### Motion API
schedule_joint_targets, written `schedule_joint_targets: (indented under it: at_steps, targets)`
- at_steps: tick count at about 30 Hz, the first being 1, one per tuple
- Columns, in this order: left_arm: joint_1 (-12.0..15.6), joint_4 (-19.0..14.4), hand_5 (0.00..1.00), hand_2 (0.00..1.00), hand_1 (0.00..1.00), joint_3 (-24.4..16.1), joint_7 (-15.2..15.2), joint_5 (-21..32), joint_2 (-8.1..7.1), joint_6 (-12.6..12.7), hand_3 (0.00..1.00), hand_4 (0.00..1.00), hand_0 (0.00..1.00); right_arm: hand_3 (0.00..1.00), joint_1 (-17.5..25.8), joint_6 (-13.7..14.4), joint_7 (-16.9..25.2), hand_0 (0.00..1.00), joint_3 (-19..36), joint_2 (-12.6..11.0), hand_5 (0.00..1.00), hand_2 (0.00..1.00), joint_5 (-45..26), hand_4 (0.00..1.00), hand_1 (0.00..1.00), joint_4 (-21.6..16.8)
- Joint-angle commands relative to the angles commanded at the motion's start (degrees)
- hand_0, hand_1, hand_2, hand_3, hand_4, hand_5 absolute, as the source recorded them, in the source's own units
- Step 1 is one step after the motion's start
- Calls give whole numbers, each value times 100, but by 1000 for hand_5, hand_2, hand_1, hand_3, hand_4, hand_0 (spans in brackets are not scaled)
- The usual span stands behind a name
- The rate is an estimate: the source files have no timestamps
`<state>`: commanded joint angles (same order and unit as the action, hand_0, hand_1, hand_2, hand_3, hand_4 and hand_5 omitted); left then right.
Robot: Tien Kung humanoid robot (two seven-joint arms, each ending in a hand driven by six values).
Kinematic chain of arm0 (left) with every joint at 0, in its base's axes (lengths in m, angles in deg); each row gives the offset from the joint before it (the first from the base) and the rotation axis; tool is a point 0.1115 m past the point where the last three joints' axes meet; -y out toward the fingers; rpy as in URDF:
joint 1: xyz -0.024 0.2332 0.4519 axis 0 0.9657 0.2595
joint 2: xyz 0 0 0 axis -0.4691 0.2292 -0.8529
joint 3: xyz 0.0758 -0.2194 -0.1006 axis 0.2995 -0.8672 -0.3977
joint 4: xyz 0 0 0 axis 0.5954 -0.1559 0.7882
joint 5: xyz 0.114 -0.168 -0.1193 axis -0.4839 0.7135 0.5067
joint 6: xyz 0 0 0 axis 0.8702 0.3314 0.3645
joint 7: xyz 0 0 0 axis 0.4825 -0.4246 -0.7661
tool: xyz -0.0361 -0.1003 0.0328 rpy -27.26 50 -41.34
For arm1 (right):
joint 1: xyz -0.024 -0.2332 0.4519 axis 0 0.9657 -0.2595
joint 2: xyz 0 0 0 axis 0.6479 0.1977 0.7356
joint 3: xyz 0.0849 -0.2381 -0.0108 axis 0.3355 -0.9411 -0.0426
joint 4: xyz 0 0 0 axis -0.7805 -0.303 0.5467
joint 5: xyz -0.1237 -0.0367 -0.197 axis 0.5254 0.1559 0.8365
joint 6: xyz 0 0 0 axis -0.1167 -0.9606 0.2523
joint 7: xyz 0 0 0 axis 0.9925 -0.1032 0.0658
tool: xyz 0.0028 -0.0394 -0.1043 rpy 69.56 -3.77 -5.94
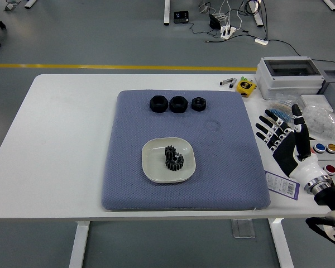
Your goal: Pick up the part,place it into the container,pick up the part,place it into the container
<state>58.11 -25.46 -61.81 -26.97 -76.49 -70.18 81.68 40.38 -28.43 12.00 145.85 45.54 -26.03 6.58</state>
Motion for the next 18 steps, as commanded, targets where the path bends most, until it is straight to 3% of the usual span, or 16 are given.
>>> schedule_joint_targets:
  at_steps: [2, 6, 18]
  targets:
    - [-8, 0, 708, 649, 619, 7, -4, 4, 0, 2, 567, 615, 706, 899, 167, -14, 66, 998, 168, 233, 998, 900, 294, 998, 892, -34]
    - [-29, 0, 705, 648, 620, 12, -16, 22, 0, 4, 566, 612, 707, 898, 293, -27, 96, 998, 284, 472, 998, 897, 450, 998, 889, -17]
    - [-95, 0, 703, 649, 620, 32, -30, 33, 0, -1, 566, 612, 706, 895, 218, -21, 102, 998, 307, 467, 998, 894, 610, 998, 885, -40]
